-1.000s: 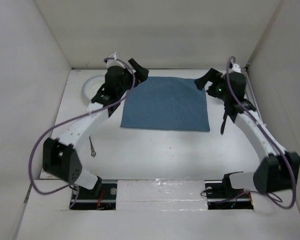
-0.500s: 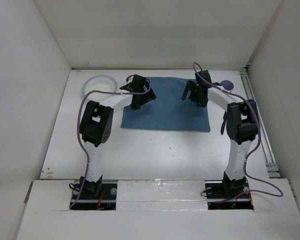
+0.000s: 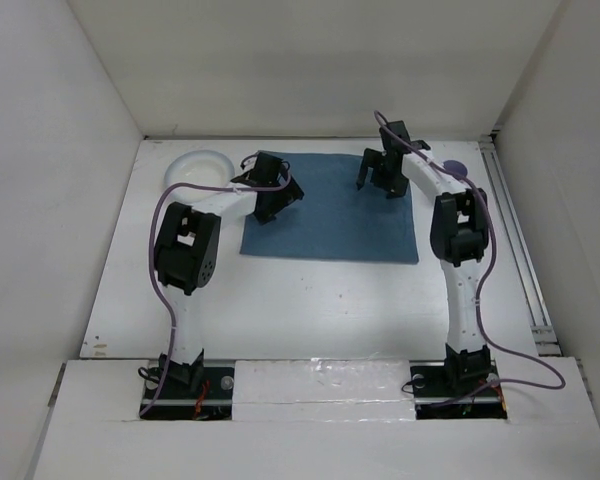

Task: Set the dinner table for one person

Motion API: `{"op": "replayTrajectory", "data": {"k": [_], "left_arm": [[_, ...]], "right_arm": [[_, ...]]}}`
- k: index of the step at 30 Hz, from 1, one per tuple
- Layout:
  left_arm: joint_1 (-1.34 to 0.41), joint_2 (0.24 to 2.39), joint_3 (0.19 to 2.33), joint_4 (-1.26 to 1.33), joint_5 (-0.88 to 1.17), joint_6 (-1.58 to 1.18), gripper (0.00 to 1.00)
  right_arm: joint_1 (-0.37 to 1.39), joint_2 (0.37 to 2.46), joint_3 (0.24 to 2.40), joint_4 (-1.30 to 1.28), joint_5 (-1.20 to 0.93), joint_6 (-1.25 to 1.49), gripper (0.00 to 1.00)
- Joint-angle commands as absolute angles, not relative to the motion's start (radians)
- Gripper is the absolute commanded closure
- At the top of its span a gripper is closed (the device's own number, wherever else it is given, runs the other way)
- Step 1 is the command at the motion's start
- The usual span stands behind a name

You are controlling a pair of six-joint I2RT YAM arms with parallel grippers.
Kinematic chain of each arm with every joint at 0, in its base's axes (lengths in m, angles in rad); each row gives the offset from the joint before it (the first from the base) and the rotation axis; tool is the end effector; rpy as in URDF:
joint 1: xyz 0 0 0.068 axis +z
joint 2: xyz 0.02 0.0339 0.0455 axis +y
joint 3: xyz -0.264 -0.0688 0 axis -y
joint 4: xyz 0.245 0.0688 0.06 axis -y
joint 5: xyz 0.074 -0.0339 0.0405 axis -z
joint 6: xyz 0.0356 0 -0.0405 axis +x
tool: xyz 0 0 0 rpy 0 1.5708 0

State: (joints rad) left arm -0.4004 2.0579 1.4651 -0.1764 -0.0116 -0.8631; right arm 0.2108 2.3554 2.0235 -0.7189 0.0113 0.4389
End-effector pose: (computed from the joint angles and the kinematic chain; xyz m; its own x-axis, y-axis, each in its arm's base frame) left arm 0.4229 -0.1785 0.1834 -0.7067 -0.5259 -0.4732 -0.2383 0.8068 -0.5407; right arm 0.5009 0.1068 0.1821 -0.8548 0.2516 -0.4539 0.1762 0.9634 0.2023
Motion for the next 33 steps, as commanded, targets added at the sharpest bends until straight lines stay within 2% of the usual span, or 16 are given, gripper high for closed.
{"op": "replayTrajectory", "data": {"k": [1, 7, 10, 16, 33], "left_arm": [[-0.370, 2.114, 1.466, -0.273, -0.052, -0.856, 0.00], [-0.359, 2.105, 1.447, -0.269, -0.052, -0.874, 0.00], [-0.359, 2.094, 1.425, -0.218, -0.023, -0.874, 0.00], [-0.338, 2.125, 1.477, -0.233, -0.023, -0.841, 0.00], [-0.337, 1.980, 1.486, -0.244, 0.025, -0.799, 0.00]], "right_arm": [[0.207, 2.427, 2.150, -0.813, 0.000, 0.411, 0.01], [0.216, 2.588, 2.452, -0.937, 0.020, 0.338, 0.01], [0.216, 2.625, 2.511, -0.937, 0.008, 0.325, 0.00], [0.207, 2.545, 2.361, -0.839, -0.025, 0.336, 0.00], [0.207, 2.431, 2.361, -0.788, -0.048, 0.354, 0.00]]}}
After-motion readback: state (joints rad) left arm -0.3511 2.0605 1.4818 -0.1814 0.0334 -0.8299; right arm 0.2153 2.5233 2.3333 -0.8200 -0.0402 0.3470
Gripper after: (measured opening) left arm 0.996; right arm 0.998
